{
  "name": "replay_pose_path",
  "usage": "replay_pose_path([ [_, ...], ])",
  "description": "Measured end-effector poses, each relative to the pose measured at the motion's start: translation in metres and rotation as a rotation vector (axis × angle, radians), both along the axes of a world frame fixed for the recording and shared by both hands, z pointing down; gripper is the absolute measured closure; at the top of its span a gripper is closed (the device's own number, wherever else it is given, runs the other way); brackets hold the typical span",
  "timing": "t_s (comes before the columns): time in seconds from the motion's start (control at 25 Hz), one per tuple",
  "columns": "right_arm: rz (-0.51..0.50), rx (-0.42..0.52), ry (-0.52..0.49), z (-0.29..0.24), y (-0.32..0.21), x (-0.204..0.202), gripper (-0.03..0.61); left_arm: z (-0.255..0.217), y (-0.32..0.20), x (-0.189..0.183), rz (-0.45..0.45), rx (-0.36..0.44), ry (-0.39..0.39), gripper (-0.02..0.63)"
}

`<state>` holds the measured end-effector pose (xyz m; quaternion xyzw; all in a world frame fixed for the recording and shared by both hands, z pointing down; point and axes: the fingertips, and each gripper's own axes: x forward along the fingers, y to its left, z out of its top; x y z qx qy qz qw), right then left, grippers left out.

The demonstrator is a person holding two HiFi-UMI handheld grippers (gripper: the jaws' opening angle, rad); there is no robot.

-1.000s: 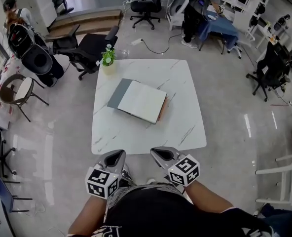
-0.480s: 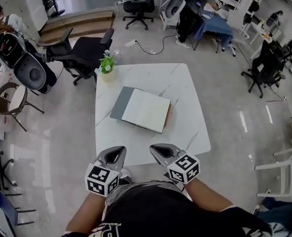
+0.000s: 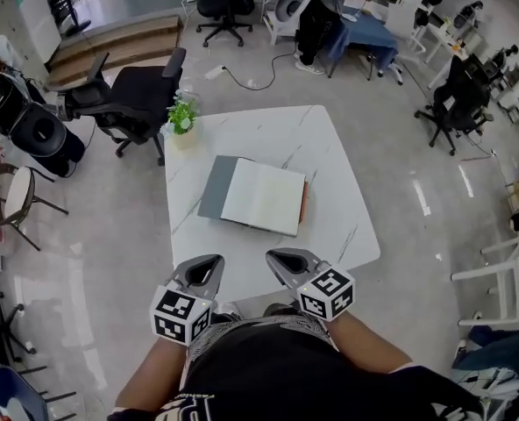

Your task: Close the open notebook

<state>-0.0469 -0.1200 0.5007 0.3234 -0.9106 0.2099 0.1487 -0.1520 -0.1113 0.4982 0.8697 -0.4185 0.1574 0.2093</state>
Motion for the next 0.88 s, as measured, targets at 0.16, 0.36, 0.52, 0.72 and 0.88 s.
replay_pose_path([
  [0.16,0.04,0.016,-0.001,-0.001,-0.003,-0.003,0.578,0.006,-0.001,-0.001,0.047,-0.005,-0.003,0.555],
  [0.36,0.035,0.04,0.006,-0.006,-0.007,0.0,0.578,0.009,-0.003,0.006,0.06,-0.015,0.0,0.555],
  [0.52,0.008,0.04,0.014,-0.007,-0.019,0.006,0.578,0.006,-0.012,0.012,0.026,-0.008,0.001,0.555],
  [0.72,-0.065,0.042,0.029,-0.009,-0.025,0.014,0.578,0.001,-0.022,0.018,-0.04,0.0,0.006,0.555],
  [0.88,-0.105,0.033,0.038,-0.004,-0.029,0.026,0.578,0.001,-0.027,0.027,-0.085,0.006,0.011,0.555],
])
